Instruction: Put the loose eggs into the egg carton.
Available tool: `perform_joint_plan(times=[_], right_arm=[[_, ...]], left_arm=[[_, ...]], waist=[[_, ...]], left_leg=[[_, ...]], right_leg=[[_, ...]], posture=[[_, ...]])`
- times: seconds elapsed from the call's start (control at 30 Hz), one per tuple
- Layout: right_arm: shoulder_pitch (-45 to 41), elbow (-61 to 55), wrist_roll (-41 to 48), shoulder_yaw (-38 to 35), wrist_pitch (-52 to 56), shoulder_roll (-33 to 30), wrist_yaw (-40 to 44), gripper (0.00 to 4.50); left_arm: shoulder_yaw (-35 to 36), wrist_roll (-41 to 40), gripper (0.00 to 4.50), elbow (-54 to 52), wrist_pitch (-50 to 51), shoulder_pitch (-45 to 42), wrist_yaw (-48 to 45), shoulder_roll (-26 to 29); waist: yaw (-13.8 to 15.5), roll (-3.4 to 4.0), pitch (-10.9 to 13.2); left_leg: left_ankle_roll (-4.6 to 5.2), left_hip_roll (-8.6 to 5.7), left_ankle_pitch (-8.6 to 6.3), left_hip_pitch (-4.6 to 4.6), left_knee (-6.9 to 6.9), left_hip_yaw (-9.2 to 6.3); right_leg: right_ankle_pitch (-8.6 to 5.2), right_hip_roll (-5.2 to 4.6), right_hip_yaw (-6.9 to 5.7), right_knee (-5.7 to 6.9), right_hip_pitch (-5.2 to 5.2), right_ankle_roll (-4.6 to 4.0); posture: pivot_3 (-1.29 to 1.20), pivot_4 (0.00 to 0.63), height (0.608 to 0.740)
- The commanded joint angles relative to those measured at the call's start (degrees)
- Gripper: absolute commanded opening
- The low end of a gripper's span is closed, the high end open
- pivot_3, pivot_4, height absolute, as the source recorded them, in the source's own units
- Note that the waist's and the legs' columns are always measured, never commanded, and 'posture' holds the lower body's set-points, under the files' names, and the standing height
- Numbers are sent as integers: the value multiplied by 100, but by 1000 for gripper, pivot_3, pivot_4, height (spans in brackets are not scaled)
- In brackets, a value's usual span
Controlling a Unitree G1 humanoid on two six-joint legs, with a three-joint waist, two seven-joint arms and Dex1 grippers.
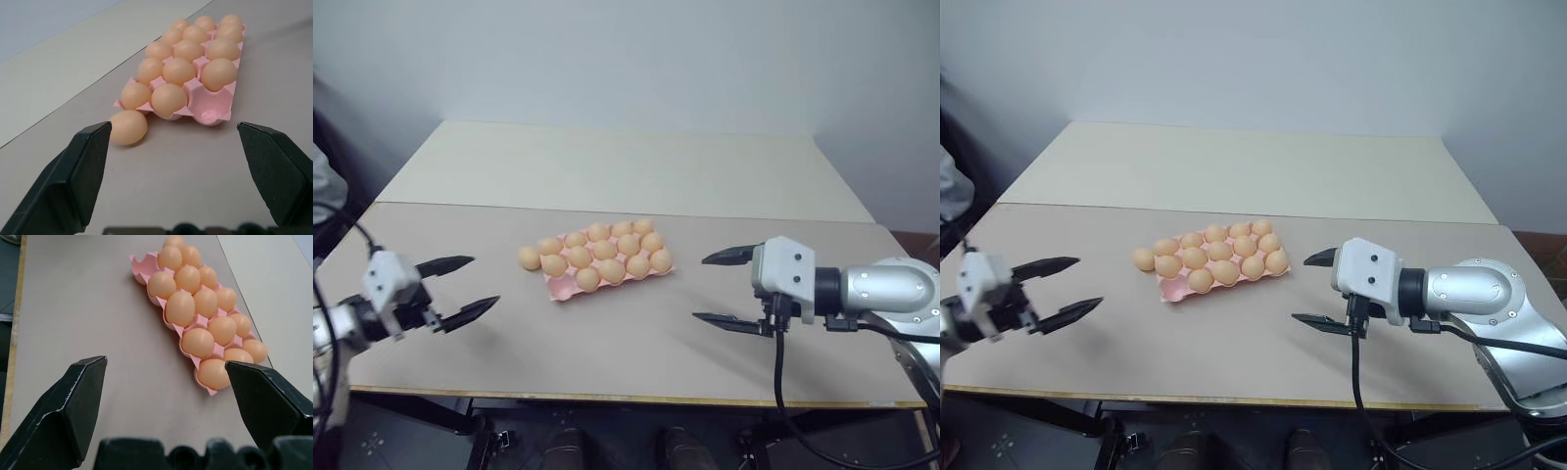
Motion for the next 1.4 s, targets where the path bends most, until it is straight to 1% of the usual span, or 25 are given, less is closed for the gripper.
perform_joint_plan(times=[0.03,0.27,0.37,0.5,0.63,0.7,0.83,1.03,1.27,1.4], right_arm=[[-172,52,-35,6,-225,8,102,4500],[-372,230,-117,149,-333,16,227,4500],[-396,206,-129,139,-303,5,241,4500],[-377,124,-101,63,-207,-20,187,4500],[-209,24,-122,0,-93,-49,83,4500],[-108,-44,-97,-84,-24,-52,8,4500],[47,-113,-93,-208,87,-58,-177,4500],[272,-215,-96,-357,161,-94,-304,4500],[377,-229,-66,-426,174,-13,-482,4500],[403,-198,-118,-369,160,-26,-558,4500]], left_arm=[[292,-150,4480,-272,82,96,118,130],[131,-75,4480,-112,45,-132,244,126],[-293,275,4480,322,-75,-585,507,10],[-862,760,4480,1282,-352,-1329,816,-193],[-1376,1079,4480,2389,-853,-2039,664,-392],[-1663,1391,4480,3111,-1193,-2461,758,-486],[-1995,1657,4480,4318,-1715,-3216,696,-756],[-2200,1857,4480,5420,-2294,-3976,564,-1088],[-2321,2121,4480,6214,-2634,-4544,895,-1367],[-2349,2203,4480,6491,-2731,-4712,1008,-1475]], waist=[[27,0,0],[55,0,0],[80,1,0],[96,0,0],[95,-3,-2],[98,-4,-2],[102,-7,-3],[94,-10,-5],[95,-12,-5],[95,-12,-5]], left_leg=[[-1,-2,0,0,0,0],[0,-1,0,-3,-1,4],[6,-2,4,-3,-1,6],[8,-5,5,1,-1,6],[12,-5,7,-6,-1,6],[13,-7,7,-9,-1,7],[14,-9,8,-10,-1,6],[14,-10,8,-10,0,6],[15,-11,8,-9,0,5],[15,-14,9,-10,1,4]], right_leg=[[0,-1,-2,0,0,0],[-1,2,-1,-1,-3,-2],[-1,1,1,-1,-3,-3],[0,3,1,4,2,-2],[3,5,0,1,0,0],[19,5,0,-1,-1,26],[25,5,-2,-1,1,30],[25,5,-1,0,3,35],[26,5,0,3,5,36],[27,5,0,2,6,40]], posture=[[0,150,740],[0,150,740],[0,150,740],[0,150,740],[0,150,740],[0,150,740],[0,150,740],[0,150,740],[0,150,740],[0,150,740]])
